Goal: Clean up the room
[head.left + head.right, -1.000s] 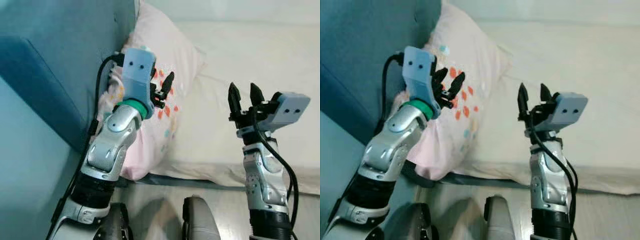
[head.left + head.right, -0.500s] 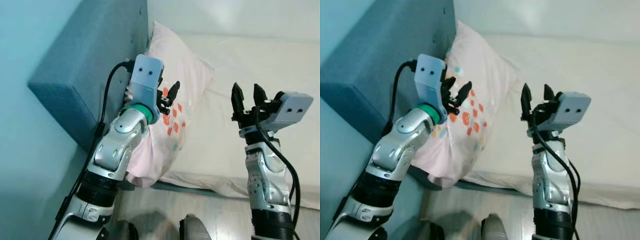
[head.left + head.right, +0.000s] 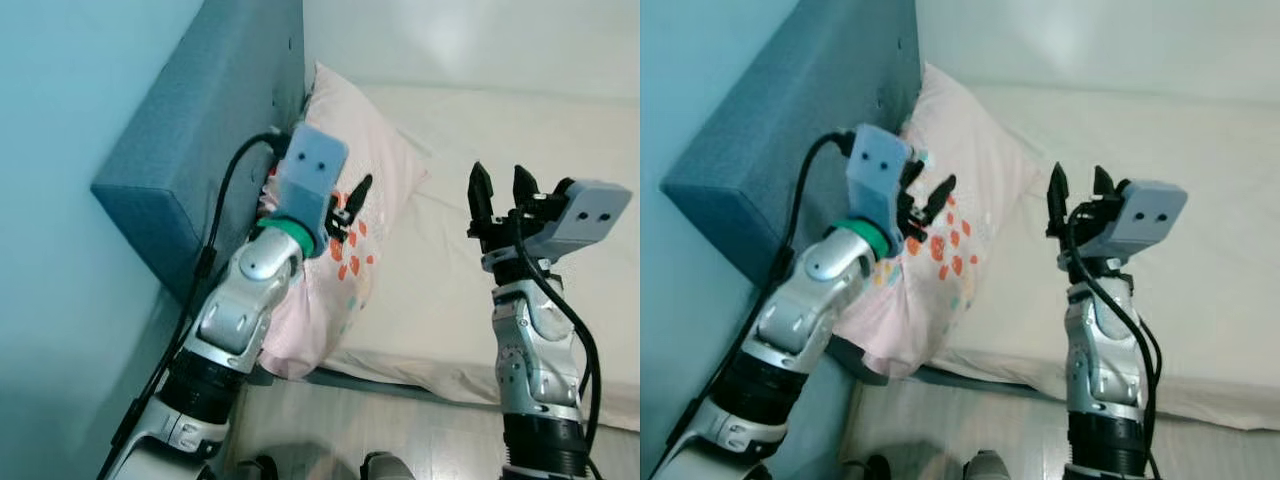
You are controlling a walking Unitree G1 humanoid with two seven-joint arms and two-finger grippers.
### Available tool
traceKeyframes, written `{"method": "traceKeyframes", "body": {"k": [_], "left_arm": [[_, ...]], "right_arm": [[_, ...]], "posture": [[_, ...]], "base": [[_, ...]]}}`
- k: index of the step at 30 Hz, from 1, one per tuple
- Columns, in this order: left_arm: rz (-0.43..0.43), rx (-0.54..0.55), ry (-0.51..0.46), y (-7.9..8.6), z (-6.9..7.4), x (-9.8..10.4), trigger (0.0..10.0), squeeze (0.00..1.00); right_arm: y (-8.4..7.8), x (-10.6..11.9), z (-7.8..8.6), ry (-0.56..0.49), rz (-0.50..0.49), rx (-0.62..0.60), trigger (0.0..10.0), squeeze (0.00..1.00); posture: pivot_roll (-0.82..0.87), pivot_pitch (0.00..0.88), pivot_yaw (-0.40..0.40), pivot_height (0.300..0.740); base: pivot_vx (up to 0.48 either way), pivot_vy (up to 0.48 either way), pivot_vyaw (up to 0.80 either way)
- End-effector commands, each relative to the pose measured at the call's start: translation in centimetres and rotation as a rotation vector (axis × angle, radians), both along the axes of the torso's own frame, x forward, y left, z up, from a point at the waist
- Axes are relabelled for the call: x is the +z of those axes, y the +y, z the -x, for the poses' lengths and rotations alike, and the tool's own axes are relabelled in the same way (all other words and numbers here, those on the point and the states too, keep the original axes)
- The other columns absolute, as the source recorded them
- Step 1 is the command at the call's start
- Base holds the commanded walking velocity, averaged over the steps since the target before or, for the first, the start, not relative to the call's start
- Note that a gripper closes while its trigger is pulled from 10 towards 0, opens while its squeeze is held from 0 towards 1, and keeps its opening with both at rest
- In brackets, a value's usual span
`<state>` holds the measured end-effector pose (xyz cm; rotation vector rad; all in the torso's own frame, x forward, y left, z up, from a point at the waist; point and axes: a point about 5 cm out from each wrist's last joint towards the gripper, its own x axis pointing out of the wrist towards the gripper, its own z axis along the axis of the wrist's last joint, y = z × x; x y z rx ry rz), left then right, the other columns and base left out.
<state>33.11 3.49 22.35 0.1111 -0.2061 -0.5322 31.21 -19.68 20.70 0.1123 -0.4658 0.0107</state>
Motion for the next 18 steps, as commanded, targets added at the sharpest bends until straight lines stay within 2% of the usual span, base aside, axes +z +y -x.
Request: {"method": "traceKeyframes", "body": {"k": [1,6,18], "left_arm": [[-0.025,0.016,-0.007,0.14,0.04,-0.84,10.0,0.00],[-0.034,0.027,-0.039,0.18,0.11,-1.06,10.0,0.00],[-0.033,0.033,-0.045,0.29,-0.06,-1.40,10.0,0.00]], "right_arm": [[0.22,-0.50,0.03,0.012,-0.009,-0.002,10.0,0.00],[0.76,-0.74,-0.03,0.018,-0.014,0.013,10.0,0.00],[0.64,-0.83,0.03,0.018,-0.013,0.008,10.0,0.00]], "posture": [[-0.18,0.059,0.089,0.740],[-0.18,0.061,0.090,0.740],[-0.18,0.066,0.091,0.740]], "base": [[0.000,-0.289,0.00],[0.000,-0.454,0.00],[0.000,-0.480,0.00]]}}
